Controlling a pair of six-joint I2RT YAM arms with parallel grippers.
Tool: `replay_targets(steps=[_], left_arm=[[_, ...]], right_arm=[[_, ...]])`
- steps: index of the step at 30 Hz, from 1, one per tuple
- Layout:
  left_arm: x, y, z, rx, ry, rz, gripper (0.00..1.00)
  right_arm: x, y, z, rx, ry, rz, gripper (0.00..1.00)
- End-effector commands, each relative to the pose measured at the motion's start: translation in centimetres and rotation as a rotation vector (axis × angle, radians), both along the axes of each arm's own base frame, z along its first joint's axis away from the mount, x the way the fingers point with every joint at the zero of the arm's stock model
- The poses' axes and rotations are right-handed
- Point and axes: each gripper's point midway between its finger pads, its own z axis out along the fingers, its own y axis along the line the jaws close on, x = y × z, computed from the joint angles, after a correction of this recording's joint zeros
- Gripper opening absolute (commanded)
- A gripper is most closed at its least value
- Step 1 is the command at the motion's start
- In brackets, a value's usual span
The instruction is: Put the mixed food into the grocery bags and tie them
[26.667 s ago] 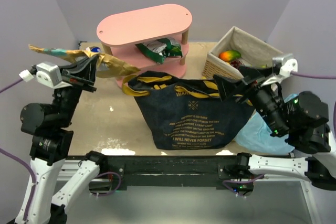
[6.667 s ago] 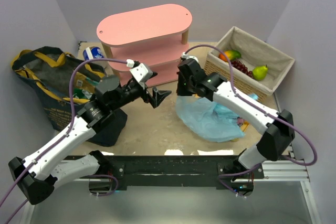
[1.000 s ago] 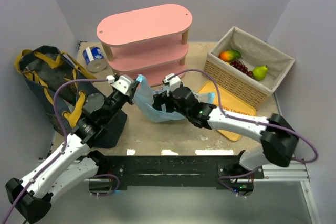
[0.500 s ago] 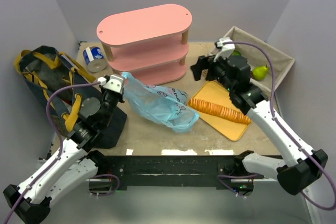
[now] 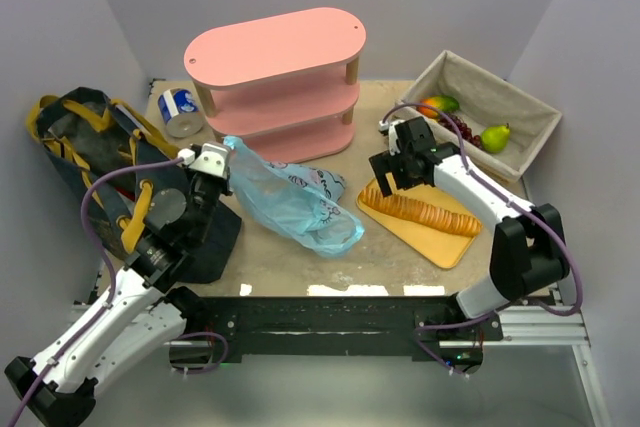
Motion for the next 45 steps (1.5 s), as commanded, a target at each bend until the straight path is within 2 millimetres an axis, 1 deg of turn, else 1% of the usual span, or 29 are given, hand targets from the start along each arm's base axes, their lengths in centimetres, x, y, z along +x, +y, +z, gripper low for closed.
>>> replay_targets(steps=[1,4,6,8,10,12,14,16,21,22,24,26,29,32,35,39,40,41,42,43,44,45], left_arm=[[-0.1,0.1,1.3,-0.023,-0.040,-0.002,0.00],[-0.1,-0.1,1.3,-0.023,-0.040,-0.016,0.00],[-0.1,-0.2,1.2,-0.023,-0.039,-0.022,0.00],[-0.1,-0.3,1.1,-0.021,-0.036,-0.024,0.00],[-0.1,-0.4,1.1,-0.020,-0.037,-0.030,0.00],[0.0,-0.6,0.9,-0.019,-0.032,-0.039,0.00],[0.0,-0.8,0.8,-0.018,-0.028,-0.046,0.00],[0.1,-1.0,0.6,-0.018,-0.021,-0.052,0.00],[0.2,-1.1,0.4,-0.014,-0.014,-0.054,0.00],[0.2,-1.1,0.4,-0.011,-0.013,-0.054,0.00],[0.3,-1.1,0.2,-0.009,-0.010,-0.052,0.00],[0.3,-1.1,0.2,-0.009,-0.009,-0.051,0.00],[0.4,-1.2,0.0,-0.005,-0.004,-0.054,0.00],[0.5,-1.4,-0.2,-0.002,0.002,-0.057,0.00],[0.5,-1.4,-0.2,-0.003,0.004,-0.060,0.00],[0.5,-1.6,-0.3,-0.002,0.006,-0.066,0.00],[0.5,-1.6,-0.3,-0.001,0.007,-0.066,0.00],[0.5,-1.6,-0.4,0.000,0.009,-0.066,0.00],[0.5,-1.6,-0.3,-0.003,0.008,-0.067,0.00],[0.5,-1.5,-0.3,-0.002,0.006,-0.065,0.00],[0.5,-1.5,-0.3,-0.002,0.006,-0.063,0.00],[0.5,-1.5,-0.3,-0.004,0.007,-0.064,0.00]], right_arm=[[0.3,-0.4,-0.9,-0.092,-0.025,0.192,0.99],[0.8,-0.4,-2.4,-0.136,-0.011,0.260,0.99],[1.2,-0.1,-3.0,-0.141,-0.011,0.295,0.99],[1.1,-0.1,-4.1,-0.157,0.005,0.341,0.99],[1.1,0.1,-4.7,-0.162,0.001,0.382,0.99],[0.6,0.6,-5.7,-0.140,0.023,0.421,0.99],[0.4,1.1,-6.2,-0.122,0.037,0.458,0.99],[-0.2,1.5,-7.0,-0.101,0.069,0.489,0.98],[-1.8,1.6,-9.1,-0.075,0.157,0.516,0.98],[-2.3,1.6,-9.8,-0.073,0.192,0.514,0.98],[-2.6,1.4,-10.1,-0.075,0.219,0.508,0.97],[-2.7,1.5,-9.6,-0.075,0.206,0.501,0.97],[-2.7,2.2,-8.0,-0.043,0.157,0.517,0.98],[-2.9,2.5,-6.6,-0.023,0.128,0.525,0.99],[-3.7,2.2,-6.1,-0.029,0.137,0.531,0.99],[-3.4,2.1,-6.6,-0.044,0.134,0.530,0.99],[-3.2,1.7,-6.9,-0.062,0.136,0.518,0.99],[-2.7,1.8,-7.0,-0.071,0.119,0.515,0.99],[-2.5,1.5,-7.6,-0.089,0.129,0.506,0.99],[-2.1,1.0,-7.8,-0.118,0.121,0.490,0.98],[-1.2,0.9,-7.7,-0.137,0.087,0.478,0.98],[-0.8,0.8,-7.9,-0.154,0.074,0.471,0.98]])
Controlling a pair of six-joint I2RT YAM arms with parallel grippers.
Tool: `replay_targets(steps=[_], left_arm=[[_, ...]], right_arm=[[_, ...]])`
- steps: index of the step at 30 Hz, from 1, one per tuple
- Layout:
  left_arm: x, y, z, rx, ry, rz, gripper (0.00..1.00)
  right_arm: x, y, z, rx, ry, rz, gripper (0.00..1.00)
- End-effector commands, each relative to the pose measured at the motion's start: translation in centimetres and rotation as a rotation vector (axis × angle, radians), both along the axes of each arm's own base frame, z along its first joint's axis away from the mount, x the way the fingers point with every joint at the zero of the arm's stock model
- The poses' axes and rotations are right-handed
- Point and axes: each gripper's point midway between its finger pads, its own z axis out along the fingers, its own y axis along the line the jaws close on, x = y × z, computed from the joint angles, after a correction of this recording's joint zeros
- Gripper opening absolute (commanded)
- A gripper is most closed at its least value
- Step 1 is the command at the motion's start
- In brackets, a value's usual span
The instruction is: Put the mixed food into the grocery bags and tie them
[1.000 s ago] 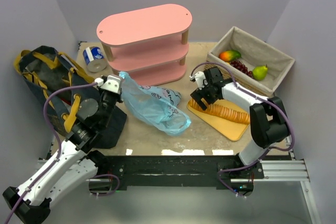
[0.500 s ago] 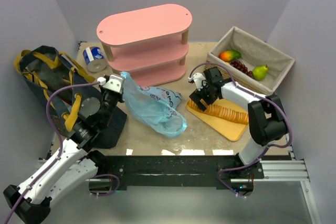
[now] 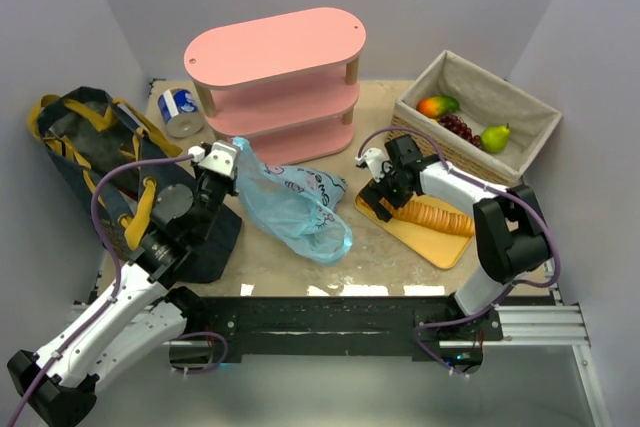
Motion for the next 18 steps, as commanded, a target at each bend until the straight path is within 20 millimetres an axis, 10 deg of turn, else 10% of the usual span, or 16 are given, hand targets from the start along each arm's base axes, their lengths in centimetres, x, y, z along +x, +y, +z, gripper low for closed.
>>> replay_targets(steps=[1,5,11,14,18], left_arm=[[0.0,0.0,0.7,-0.029,-0.023,0.000,0.00],[0.0,0.1,0.8,-0.030,-0.024,0.003,0.00],[-0.1,0.0,0.8,-0.030,-0.026,-0.003,0.00],[-0.2,-0.1,0.8,-0.032,-0.027,-0.011,0.00],[-0.2,-0.5,1.0,-0.033,-0.029,-0.034,0.00]], right_arm=[[1.8,-0.9,-0.8,-0.069,-0.080,-0.023,0.98],[2.2,-0.7,-1.2,-0.075,-0.110,-0.019,0.95],[3.0,-0.5,0.8,-0.069,-0.164,-0.056,0.44],[3.8,-0.3,5.6,-0.023,-0.250,-0.091,0.27],[4.7,0.5,17.0,0.114,-0.433,-0.155,0.16]])
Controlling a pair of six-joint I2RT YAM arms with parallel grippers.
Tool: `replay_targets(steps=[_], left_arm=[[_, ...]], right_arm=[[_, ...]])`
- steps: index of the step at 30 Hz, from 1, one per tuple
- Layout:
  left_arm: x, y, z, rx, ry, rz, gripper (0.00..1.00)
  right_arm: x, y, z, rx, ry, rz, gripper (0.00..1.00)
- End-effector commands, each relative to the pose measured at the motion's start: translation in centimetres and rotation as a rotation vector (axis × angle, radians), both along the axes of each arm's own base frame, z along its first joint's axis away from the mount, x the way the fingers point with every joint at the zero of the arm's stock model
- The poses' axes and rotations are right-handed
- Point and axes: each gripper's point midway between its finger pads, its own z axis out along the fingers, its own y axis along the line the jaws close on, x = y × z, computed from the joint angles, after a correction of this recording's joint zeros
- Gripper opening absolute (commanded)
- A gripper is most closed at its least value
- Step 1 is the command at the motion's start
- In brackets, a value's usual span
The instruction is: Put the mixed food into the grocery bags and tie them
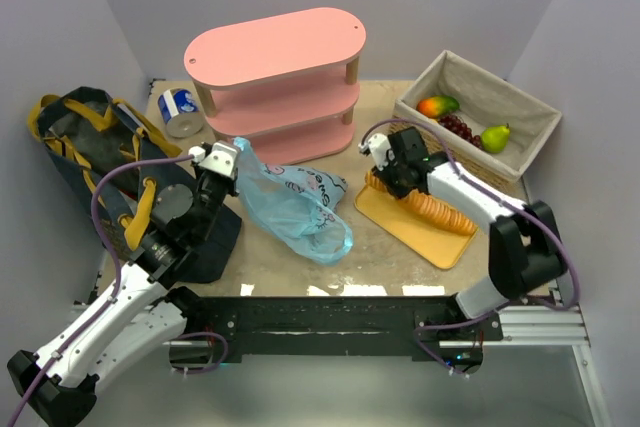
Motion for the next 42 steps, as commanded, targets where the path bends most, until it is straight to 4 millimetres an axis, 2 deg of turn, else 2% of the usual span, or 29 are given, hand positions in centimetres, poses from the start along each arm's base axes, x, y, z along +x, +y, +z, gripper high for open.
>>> replay_targets(steps=[1,2,3,4,5,7,8,9,10,11,12,13,14,15,16,17,19,22,28,31,32,34,35,37,38,39,42], left_arm=[[-0.1,-0.6,0.8,-0.030,-0.023,-0.035,0.00],[-0.1,-0.8,1.0,-0.037,-0.023,-0.044,0.00],[-0.1,-1.0,1.1,-0.042,-0.020,-0.054,0.00],[-0.2,-1.4,1.0,-0.043,-0.010,-0.074,0.00],[-0.3,-1.6,1.6,-0.071,-0.012,-0.085,0.00],[-0.3,-2.5,1.7,-0.087,0.006,-0.125,0.00],[-0.4,-2.8,2.7,-0.116,0.008,-0.141,0.00],[-0.4,-3.1,2.4,-0.116,0.037,-0.148,0.00],[-0.1,-3.7,2.0,-0.125,0.070,-0.159,0.00],[0.0,-3.8,2.9,-0.135,0.071,-0.165,0.00],[0.4,-4.3,2.4,-0.126,0.102,-0.169,0.00],[0.3,-4.5,1.7,-0.114,0.140,-0.175,0.00],[0.3,-4.6,2.4,-0.123,0.140,-0.180,0.00],[0.3,-5.0,1.9,-0.140,0.181,-0.188,0.00],[0.2,-5.3,2.1,-0.151,0.192,-0.201,0.00],[0.1,-5.5,2.7,-0.183,0.200,-0.210,0.00],[-0.1,-5.8,2.9,-0.205,0.217,-0.224,0.00],[-0.3,-6.0,3.8,-0.245,0.226,-0.235,0.00],[-0.5,-6.3,4.3,-0.246,0.248,-0.249,0.00],[-0.9,-6.2,5.0,-0.257,0.236,-0.258,0.00],[-1.1,-6.1,5.2,-0.258,0.235,-0.257,0.00],[-1.3,-6.0,5.7,-0.266,0.229,-0.261,0.00],[-1.4,-6.0,5.9,-0.270,0.226,-0.265,0.00],[-1.8,-6.2,6.6,-0.284,0.219,-0.286,0.00],[-1.9,-6.3,6.7,-0.285,0.219,-0.293,0.00],[-2.1,-6.5,6.9,-0.289,0.220,-0.307,0.00],[-2.2,-6.7,7.2,-0.291,0.229,-0.320,0.00]], right_arm=[[2.5,1.6,16.1,0.208,-0.325,-0.066,0.15],[1.6,1.9,20.2,0.296,-0.402,-0.081,0.14],[1.0,3.0,23.5,0.393,-0.453,-0.047,0.11],[0.3,3.8,25.9,0.473,-0.493,-0.024,0.10],[-1.1,4.4,30.3,0.614,-0.591,-0.014,0.07],[-3.6,6.8,33.5,0.800,-0.632,0.099,0.02],[-5.6,7.9,37.5,0.946,-0.719,0.154,0.01],[-6.4,8.6,37.8,0.993,-0.725,0.186,0.01],[-7.8,9.7,39.7,1.061,-0.765,0.241,0.00],[-8.5,10.2,40.5,1.101,-0.768,0.261,0.00],[-9.1,10.9,40.8,1.131,-0.762,0.286,0.00],[-10.6,12.2,42.3,1.200,-0.779,0.366,0.00],[-11.4,13.1,42.6,1.245,-0.766,0.403,0.00],[-11.6,14.4,41.4,1.262,-0.736,0.436,0.00],[-13.4,15.9,42.5,1.333,-0.752,0.512,0.00],[-14.0,16.9,42.0,1.350,-0.736,0.545,0.00],[-15.0,19.6,40.7,1.372,-0.697,0.605,0.00],[-15.6,22.6,39.0,1.386,-0.646,0.660,0.00],[-16.8,26.6,36.3,1.369,-0.630,0.731,0.00],[-16.3,27.2,34.3,1.319,-0.670,0.733,0.00],[-16.0,27.3,32.9,1.280,-0.695,0.739,0.00],[-15.2,26.9,32.3,1.250,-0.777,0.725,0.00],[-14.9,26.9,30.3,1.215,-0.774,0.718,0.00],[-14.0,26.7,29.0,1.176,-0.828,0.697,0.00],[-13.6,27.0,26.6,1.144,-0.810,0.689,0.00],[-13.5,26.9,26.8,1.164,-0.847,0.682,0.00],[-12.6,26.9,25.5,1.184,-0.899,0.638,0.00]])
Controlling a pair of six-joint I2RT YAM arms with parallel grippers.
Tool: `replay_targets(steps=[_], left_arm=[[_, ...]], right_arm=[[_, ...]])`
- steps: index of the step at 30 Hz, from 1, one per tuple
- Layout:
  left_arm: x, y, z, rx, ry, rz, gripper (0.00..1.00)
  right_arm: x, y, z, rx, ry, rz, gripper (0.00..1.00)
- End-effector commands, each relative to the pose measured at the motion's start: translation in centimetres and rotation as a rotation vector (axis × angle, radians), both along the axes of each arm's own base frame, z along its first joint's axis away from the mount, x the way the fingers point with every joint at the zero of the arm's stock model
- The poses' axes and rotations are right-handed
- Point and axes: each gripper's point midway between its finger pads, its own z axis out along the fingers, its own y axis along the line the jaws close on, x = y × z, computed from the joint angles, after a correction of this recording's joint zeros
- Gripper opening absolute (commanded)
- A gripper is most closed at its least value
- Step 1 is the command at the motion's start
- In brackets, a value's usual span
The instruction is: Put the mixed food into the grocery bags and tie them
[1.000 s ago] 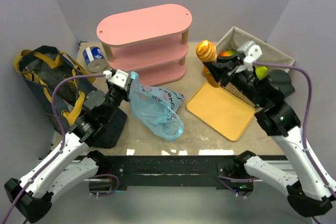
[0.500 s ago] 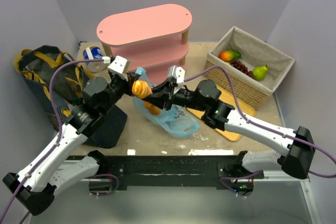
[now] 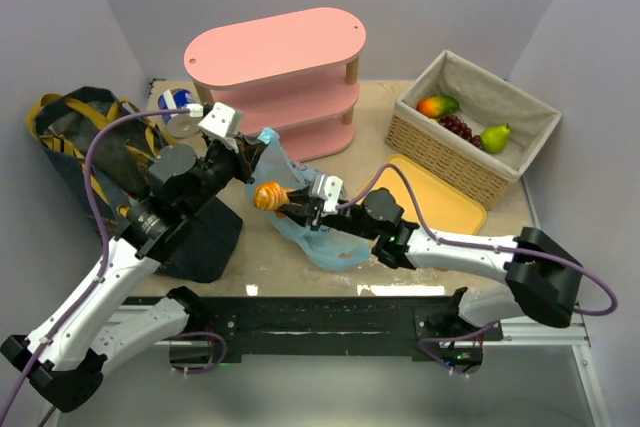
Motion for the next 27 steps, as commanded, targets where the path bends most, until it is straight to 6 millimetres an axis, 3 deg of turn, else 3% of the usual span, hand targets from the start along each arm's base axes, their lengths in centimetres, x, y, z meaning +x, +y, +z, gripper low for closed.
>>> replay_targets(steps=[1,5,7,8,10,11,12,15,16,18,20,23,27], left_arm=[[-0.9,-0.3,3.3,-0.063,-0.038,-0.039,0.00],[-0.8,-0.4,3.8,-0.068,-0.042,-0.038,0.00],[-0.7,-0.5,4.3,-0.092,-0.049,-0.038,0.00],[-0.6,-0.6,5.1,-0.116,-0.071,-0.039,0.00],[-0.8,-1.3,5.8,-0.160,-0.080,-0.072,0.00],[-0.7,-1.7,6.9,-0.193,-0.108,-0.087,0.00],[-0.7,-2.1,7.0,-0.218,-0.103,-0.099,0.00],[-0.1,-2.6,7.4,-0.250,-0.096,-0.101,0.00],[0.1,-2.7,7.4,-0.253,-0.092,-0.101,0.00],[0.1,-3.3,8.0,-0.258,-0.109,-0.126,0.00],[0.3,-3.6,8.3,-0.249,-0.116,-0.139,0.00],[0.5,-3.1,9.6,-0.226,-0.147,-0.116,0.00],[0.2,-1.7,10.6,-0.176,-0.206,-0.072,0.00]], right_arm=[[1.8,-0.8,2.4,0.177,-0.138,-0.112,0.00],[3.7,0.6,1.2,0.155,-0.134,-0.177,0.00],[5.2,1.1,-1.2,0.081,-0.086,-0.236,0.00],[6.4,1.0,-1.2,0.074,-0.059,-0.295,0.00],[7.7,1.3,-4.3,-0.024,0.024,-0.350,0.00],[8.6,1.5,-4.5,-0.039,0.045,-0.387,0.00],[9.5,1.1,-6.4,-0.094,0.117,-0.451,0.00],[11.2,1.9,-8.8,-0.218,0.157,-0.512,0.00],[11.9,2.5,-8.1,-0.218,0.158,-0.522,0.00],[12.9,2.4,-9.9,-0.251,0.215,-0.546,0.00],[13.4,2.8,-10.3,-0.250,0.266,-0.519,0.00],[14.8,1.6,-11.3,-0.258,0.346,-0.539,0.00],[14.6,0.4,-12.6,-0.356,0.369,-0.562,0.00]])
